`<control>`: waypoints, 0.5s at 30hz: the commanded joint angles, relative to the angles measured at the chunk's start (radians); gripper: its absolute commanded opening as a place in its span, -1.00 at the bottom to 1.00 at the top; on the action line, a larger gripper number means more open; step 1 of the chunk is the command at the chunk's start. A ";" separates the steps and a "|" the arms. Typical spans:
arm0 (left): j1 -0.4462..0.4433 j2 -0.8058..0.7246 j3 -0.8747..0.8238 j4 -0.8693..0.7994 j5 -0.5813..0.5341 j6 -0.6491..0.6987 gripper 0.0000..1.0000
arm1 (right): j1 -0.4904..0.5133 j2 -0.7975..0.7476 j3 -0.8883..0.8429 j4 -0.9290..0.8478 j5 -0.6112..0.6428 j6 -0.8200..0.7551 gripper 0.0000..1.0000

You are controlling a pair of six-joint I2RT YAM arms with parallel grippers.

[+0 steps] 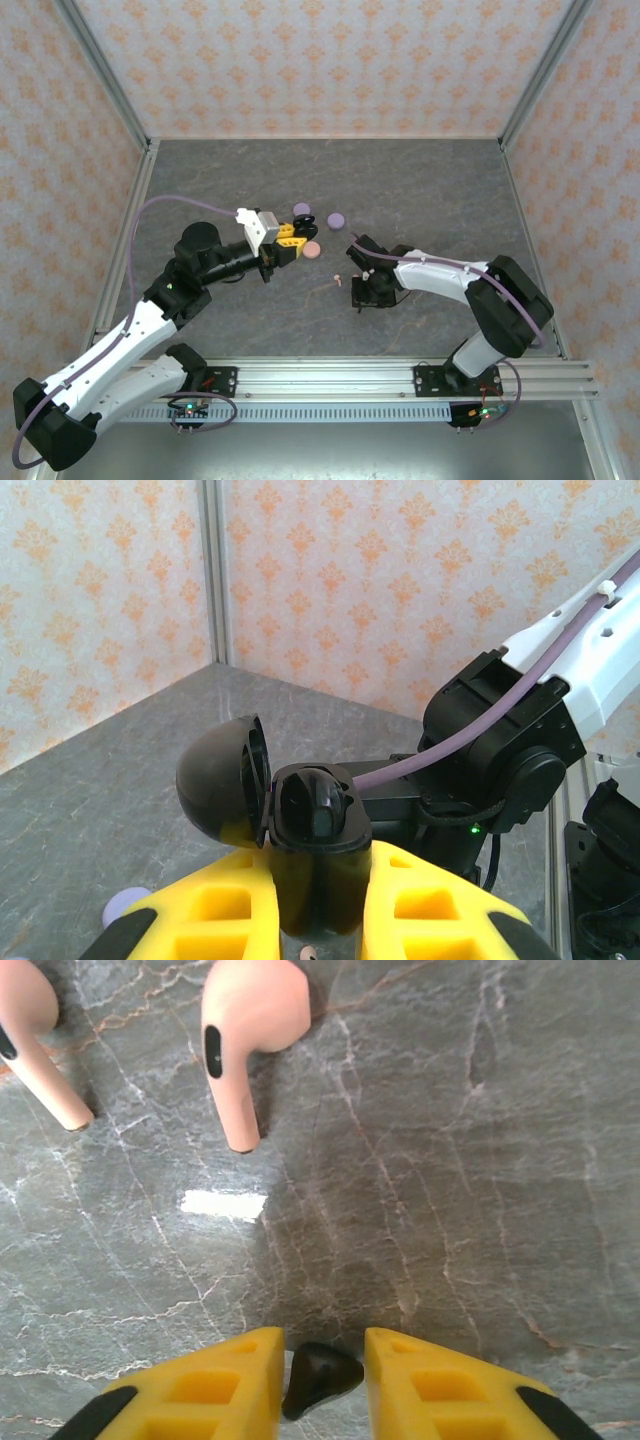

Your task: Insert the wireless bluetooth earbuds into the charging case

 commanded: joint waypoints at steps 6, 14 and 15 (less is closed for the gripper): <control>-0.006 -0.025 0.026 -0.018 -0.022 0.020 -1.00 | 0.023 -0.022 0.012 0.013 0.029 0.003 -0.55; -0.006 -0.020 0.005 0.023 -0.014 -0.006 -1.00 | 0.021 -0.209 0.061 -0.017 0.142 -0.043 -0.55; -0.006 -0.017 0.002 0.032 -0.013 -0.012 -1.00 | 0.021 -0.243 0.076 -0.018 0.154 -0.055 -0.56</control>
